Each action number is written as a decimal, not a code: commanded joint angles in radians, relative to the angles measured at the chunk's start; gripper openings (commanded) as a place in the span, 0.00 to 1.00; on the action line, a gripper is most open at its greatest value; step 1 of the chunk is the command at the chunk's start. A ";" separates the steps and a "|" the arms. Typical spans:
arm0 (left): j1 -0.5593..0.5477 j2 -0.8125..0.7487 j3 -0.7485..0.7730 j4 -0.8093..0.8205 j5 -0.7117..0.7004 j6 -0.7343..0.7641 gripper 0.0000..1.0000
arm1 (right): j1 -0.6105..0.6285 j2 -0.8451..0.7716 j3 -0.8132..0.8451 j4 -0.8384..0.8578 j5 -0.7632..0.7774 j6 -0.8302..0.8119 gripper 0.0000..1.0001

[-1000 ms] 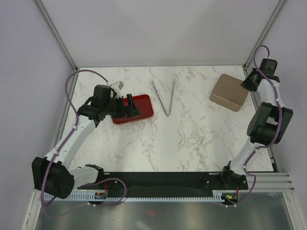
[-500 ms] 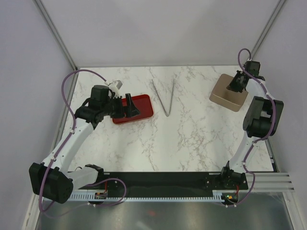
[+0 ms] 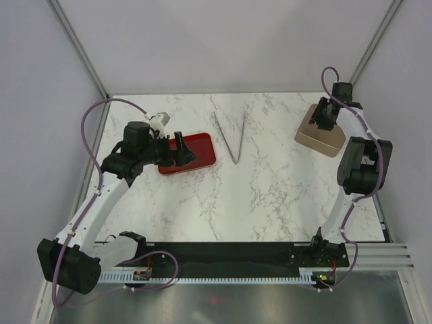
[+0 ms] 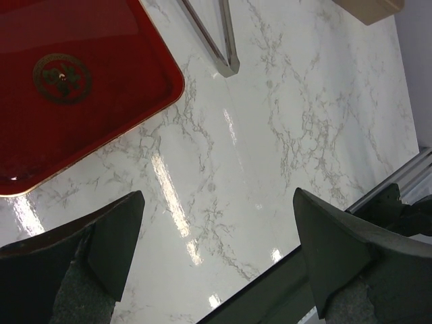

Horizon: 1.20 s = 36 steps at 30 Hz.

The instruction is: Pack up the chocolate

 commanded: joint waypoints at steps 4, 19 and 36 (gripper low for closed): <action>0.004 -0.104 -0.025 0.101 0.026 0.049 1.00 | 0.180 -0.277 -0.046 -0.053 0.049 -0.058 0.73; 0.004 -0.318 -0.105 0.208 -0.045 0.064 1.00 | 0.451 -0.874 -0.420 0.124 -0.137 0.061 0.98; 0.004 -0.362 -0.146 0.277 0.015 0.055 1.00 | 0.451 -1.213 -0.644 0.062 0.167 0.067 0.98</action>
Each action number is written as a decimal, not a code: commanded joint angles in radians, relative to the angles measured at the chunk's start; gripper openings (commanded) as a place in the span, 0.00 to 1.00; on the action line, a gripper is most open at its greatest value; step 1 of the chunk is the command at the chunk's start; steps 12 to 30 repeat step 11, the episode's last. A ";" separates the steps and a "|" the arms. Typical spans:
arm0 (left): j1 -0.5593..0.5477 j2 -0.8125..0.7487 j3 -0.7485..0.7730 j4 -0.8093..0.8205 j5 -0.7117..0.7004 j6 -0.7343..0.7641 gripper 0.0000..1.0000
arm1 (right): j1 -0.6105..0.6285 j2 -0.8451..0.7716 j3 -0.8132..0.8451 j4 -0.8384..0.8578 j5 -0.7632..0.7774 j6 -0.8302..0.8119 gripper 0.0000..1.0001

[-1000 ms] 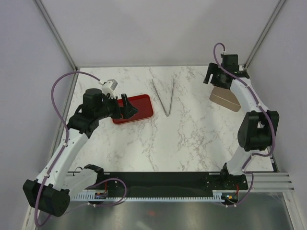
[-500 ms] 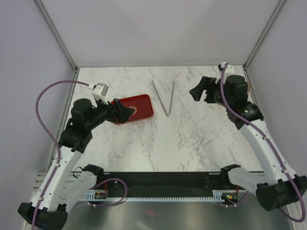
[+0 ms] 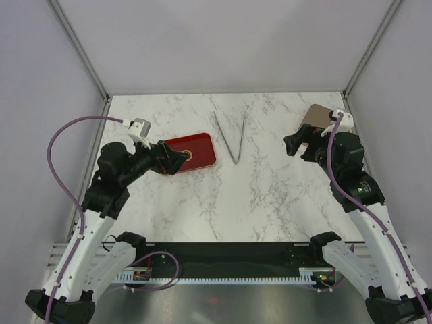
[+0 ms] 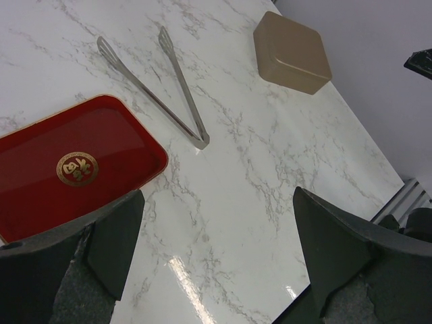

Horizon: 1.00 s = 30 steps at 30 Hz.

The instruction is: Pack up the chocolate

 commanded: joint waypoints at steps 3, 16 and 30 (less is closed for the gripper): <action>0.003 -0.010 -0.005 0.068 0.034 0.030 1.00 | -0.003 -0.021 -0.002 -0.002 0.053 -0.010 0.98; 0.003 -0.020 -0.009 0.075 0.039 0.028 1.00 | -0.003 -0.009 0.003 -0.021 0.061 -0.014 0.98; 0.003 -0.020 -0.009 0.075 0.039 0.028 1.00 | -0.003 -0.009 0.003 -0.021 0.061 -0.014 0.98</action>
